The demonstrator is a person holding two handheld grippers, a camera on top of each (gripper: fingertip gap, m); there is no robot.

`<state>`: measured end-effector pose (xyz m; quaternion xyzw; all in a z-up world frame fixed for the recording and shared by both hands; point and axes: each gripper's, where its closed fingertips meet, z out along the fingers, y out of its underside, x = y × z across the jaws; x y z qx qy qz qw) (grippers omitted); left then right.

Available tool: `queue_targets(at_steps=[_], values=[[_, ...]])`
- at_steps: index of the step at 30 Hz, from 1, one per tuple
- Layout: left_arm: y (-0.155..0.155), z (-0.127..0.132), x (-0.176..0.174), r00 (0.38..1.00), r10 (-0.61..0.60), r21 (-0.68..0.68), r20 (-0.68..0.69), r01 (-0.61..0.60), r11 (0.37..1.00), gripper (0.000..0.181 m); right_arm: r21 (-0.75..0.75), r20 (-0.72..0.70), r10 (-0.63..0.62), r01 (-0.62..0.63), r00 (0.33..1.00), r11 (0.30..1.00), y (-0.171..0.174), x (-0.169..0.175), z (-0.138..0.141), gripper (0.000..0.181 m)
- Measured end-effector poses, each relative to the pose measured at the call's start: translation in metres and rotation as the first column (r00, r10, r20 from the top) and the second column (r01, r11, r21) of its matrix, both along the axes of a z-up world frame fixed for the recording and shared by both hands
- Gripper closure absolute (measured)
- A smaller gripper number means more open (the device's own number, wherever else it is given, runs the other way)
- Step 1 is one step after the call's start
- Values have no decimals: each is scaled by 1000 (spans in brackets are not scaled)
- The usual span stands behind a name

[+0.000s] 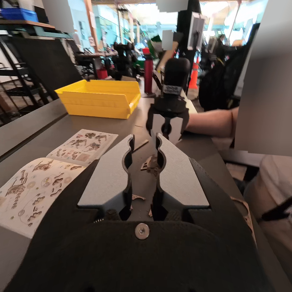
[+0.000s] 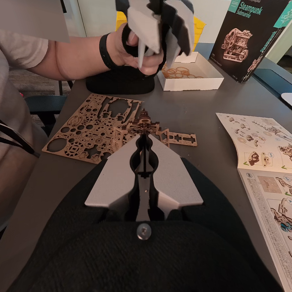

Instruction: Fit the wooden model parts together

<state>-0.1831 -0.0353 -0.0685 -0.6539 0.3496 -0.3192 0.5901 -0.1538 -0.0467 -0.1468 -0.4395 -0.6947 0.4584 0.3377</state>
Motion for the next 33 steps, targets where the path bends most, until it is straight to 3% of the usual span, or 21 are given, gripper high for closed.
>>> queue_targets(at_steps=[12,16,19,22,27,28,31,33], values=[[19,0,-23,990,135,-21,39,-134,991,156,8,-17,-18,18,1000,1000,5,0,3,180],[31,-1,-37,974,227,-14,20,-227,974,156,12,-18,-22,22,1000,1000,6,0,3,181],[48,-3,-63,924,383,-22,12,-383,924,155,14,-17,-25,25,1000,1000,7,0,2,180],[61,1,-108,809,588,-15,3,-588,809,154,18,-16,-28,28,999,999,7,0,2,180],[52,20,-211,488,873,37,26,-873,487,149,21,-15,-27,27,1000,999,7,0,2,180],[47,20,-234,402,916,45,4,-915,402,143,21,-14,-26,26,1000,999,7,0,2,180],[30,7,-296,136,983,62,-124,-988,144,99,21,-10,-24,24,1000,999,6,0,0,180],[22,-4,-320,50,987,23,-155,-998,55,85,21,-8,-24,24,1000,1000,6,-1,0,180]])
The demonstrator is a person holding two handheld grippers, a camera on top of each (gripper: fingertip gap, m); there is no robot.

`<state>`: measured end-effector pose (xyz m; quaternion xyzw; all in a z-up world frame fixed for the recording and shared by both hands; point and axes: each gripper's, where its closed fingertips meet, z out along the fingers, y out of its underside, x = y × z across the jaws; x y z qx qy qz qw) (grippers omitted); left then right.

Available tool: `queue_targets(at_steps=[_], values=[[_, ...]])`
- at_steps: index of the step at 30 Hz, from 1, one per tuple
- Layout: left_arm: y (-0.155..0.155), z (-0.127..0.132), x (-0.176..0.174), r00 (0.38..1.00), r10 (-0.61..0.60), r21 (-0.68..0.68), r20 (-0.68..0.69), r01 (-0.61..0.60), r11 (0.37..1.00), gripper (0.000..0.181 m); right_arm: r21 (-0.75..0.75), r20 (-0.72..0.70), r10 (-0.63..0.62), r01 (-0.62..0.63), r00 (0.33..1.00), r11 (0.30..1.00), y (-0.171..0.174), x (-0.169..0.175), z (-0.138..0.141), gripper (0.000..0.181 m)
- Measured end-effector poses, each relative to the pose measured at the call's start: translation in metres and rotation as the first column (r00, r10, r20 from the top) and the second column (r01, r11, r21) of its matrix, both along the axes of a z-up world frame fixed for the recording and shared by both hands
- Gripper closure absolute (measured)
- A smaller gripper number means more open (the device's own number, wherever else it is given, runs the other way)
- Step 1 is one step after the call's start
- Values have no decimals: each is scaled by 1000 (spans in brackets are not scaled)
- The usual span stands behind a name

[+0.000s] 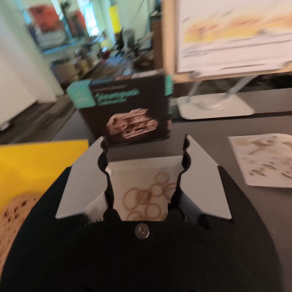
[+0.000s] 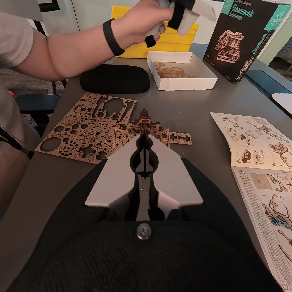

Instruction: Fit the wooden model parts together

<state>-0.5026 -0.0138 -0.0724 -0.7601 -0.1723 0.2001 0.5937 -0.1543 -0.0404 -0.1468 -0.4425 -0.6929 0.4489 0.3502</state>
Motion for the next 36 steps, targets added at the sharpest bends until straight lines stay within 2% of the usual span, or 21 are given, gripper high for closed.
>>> queue_targets(at_steps=[3,8,29,36], values=[[-3,-14,-13,996,28,-20,89,-26,999,78,1,0,-4,4,1000,1000,1,0,0,180],[-6,-21,-19,995,51,-57,85,-46,997,77,-4,-3,-8,8,1000,1000,2,0,0,180],[-11,-18,-26,994,57,-37,97,-53,998,79,1,4,-5,5,1000,1000,1,-1,-1,181],[-3,-5,-27,990,-32,-25,137,36,999,81,-7,9,3,-3,1000,1000,0,-1,-3,181]])
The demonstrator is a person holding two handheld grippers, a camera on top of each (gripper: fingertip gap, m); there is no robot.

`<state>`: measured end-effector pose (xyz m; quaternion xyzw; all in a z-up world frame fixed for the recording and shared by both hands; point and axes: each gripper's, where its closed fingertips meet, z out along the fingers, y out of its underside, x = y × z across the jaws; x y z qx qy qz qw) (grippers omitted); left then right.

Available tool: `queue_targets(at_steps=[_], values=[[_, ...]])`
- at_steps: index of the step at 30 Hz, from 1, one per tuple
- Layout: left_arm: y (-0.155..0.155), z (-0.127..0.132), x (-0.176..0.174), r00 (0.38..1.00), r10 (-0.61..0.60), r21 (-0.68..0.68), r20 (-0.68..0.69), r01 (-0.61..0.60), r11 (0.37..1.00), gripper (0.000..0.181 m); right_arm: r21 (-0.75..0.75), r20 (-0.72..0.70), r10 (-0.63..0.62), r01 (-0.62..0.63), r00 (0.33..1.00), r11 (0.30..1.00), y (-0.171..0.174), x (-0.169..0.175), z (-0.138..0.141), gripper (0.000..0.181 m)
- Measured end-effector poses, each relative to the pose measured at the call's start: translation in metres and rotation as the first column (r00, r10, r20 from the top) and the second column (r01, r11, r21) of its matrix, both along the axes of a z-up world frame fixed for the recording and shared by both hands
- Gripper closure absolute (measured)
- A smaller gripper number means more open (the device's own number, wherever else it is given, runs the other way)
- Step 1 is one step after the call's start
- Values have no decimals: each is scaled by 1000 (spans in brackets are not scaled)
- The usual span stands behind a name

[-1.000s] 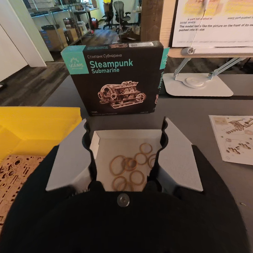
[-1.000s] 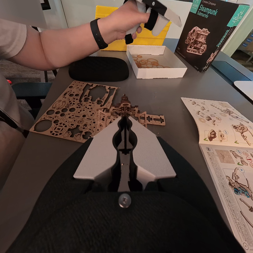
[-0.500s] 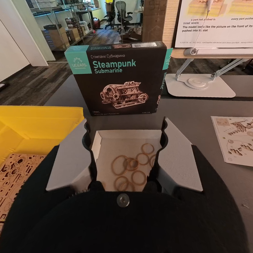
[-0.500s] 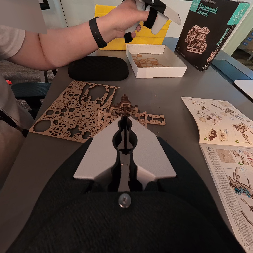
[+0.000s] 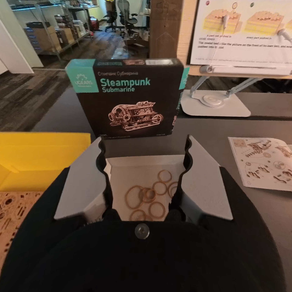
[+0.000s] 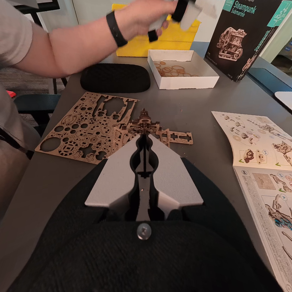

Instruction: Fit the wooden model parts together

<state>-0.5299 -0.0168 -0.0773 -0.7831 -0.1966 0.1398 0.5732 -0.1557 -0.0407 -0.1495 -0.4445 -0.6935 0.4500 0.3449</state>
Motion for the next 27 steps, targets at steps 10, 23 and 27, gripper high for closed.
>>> queue_targets(at_steps=[10,23,27], values=[[42,106,-35,842,-324,-381,-432,156,911,99,-2,2,21,-21,1000,1000,-5,1,1,181],[118,23,-71,627,-775,-850,-72,368,376,94,44,45,34,-36,998,998,-6,1,-10,180],[120,-1,-84,599,-799,-914,-54,291,281,111,31,46,32,-34,998,999,-5,1,-10,180]])
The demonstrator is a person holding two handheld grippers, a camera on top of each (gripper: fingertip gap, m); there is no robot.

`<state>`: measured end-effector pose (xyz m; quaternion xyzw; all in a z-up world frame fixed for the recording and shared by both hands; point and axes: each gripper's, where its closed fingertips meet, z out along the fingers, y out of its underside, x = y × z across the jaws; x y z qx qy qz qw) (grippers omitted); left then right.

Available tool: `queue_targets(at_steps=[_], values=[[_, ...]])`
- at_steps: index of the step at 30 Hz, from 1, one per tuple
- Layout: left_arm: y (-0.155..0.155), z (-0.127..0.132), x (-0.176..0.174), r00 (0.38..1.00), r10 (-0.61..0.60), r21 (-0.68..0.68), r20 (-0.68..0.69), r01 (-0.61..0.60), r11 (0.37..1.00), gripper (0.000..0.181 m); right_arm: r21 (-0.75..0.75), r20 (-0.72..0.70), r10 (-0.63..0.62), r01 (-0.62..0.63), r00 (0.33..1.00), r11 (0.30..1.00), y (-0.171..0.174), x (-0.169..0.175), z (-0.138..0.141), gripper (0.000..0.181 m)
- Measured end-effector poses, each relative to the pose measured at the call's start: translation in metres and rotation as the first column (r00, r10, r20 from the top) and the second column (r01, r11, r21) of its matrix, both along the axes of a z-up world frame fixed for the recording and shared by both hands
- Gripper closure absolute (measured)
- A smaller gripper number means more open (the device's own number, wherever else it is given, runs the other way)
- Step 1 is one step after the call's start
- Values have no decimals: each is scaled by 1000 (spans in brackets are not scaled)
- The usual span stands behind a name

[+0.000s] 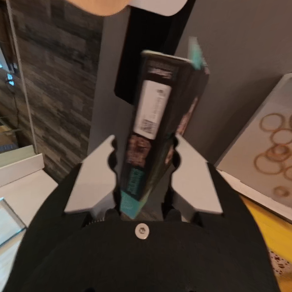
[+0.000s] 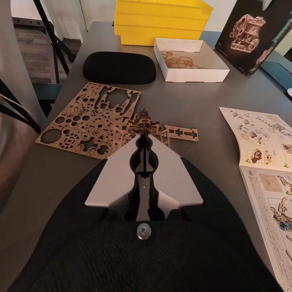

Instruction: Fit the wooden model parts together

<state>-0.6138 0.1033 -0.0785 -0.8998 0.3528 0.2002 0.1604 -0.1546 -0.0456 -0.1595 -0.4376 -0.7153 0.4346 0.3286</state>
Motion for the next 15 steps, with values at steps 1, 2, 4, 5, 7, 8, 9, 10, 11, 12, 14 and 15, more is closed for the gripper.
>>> queue_targets(at_steps=[1,2,4,5,7,8,9,10,11,12,14,15], values=[[3,-1,5,1000,-28,9,7,28,1000,121,-2,-4,0,0,1000,1000,0,0,1,181],[7,1,11,998,-53,22,23,52,998,124,-4,-8,-1,1,1000,1000,0,0,2,181],[14,6,33,991,-106,42,77,103,994,135,-10,-12,-1,1,1000,1000,1,1,3,181],[19,10,44,987,-136,53,85,132,990,139,-12,-12,0,0,1000,1000,1,1,3,181],[30,15,65,978,-196,58,67,192,980,140,-12,-11,3,-3,1000,1000,0,1,3,181],[33,15,76,973,-216,38,77,214,976,140,-10,-9,5,-5,1000,1000,-1,1,3,180],[36,14,86,969,-224,9,98,225,974,140,-7,-9,5,-6,1000,1000,-1,1,2,180],[37,13,95,967,-226,-24,118,230,973,140,-5,-9,6,-6,1000,1000,-1,1,3,181],[39,12,102,964,-231,-52,133,239,970,140,-4,-11,5,-5,1000,1000,-1,1,3,181],[41,13,109,960,-240,-72,146,252,965,140,-5,-13,4,-4,1000,1000,-1,1,4,181],[44,14,126,946,-263,-101,188,285,953,140,-9,-17,2,-2,1000,1000,0,2,5,181],[47,15,134,939,-273,-107,212,300,948,140,-7,-19,2,-2,1000,1000,0,2,5,181]])
